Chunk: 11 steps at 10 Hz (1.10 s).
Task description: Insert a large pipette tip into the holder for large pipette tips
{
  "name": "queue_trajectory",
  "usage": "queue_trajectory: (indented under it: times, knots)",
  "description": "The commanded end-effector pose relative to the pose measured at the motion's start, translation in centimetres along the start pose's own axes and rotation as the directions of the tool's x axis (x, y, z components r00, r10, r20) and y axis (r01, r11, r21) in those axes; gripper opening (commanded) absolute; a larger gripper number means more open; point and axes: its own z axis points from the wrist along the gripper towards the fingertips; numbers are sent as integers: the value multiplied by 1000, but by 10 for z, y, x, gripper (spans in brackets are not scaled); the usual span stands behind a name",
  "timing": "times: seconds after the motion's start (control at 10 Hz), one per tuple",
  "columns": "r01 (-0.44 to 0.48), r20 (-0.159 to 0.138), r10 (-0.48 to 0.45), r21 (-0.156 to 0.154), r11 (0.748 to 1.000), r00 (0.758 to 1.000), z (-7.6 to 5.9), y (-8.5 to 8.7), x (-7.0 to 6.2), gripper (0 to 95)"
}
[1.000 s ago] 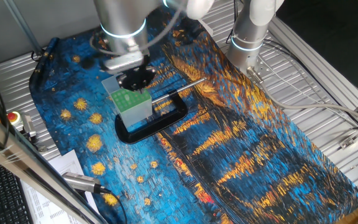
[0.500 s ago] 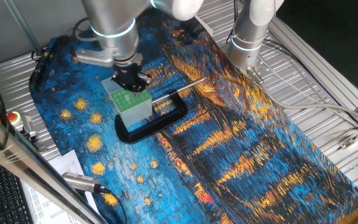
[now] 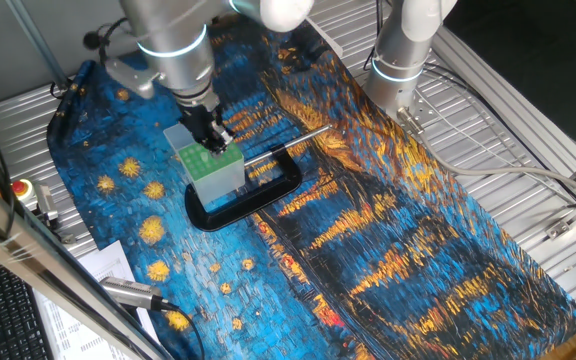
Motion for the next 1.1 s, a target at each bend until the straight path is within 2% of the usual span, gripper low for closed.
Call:
queue_trajectory:
  times: [0.1, 0.2, 0.3, 0.4, 0.6, 0.8, 1.1]
  knots:
    - [-240, 11, 240, -11, 971, 971, 0, -23, -1, 0]
    - [-210, 1, 210, -4, 978, 978, -3, -40, 4, 0]
    - [-184, -4, 184, 10, 983, 983, -5, -50, 5, 0]
    - [-151, -26, 152, 30, 988, 988, -13, -73, 8, 0]
    - [-113, -27, 114, 23, 993, 993, -16, -98, 7, 0]
    - [-98, -41, 99, 38, 994, 994, -22, -103, -7, 0]
    - [-111, -32, 113, 45, 993, 993, -17, -106, -10, 0]
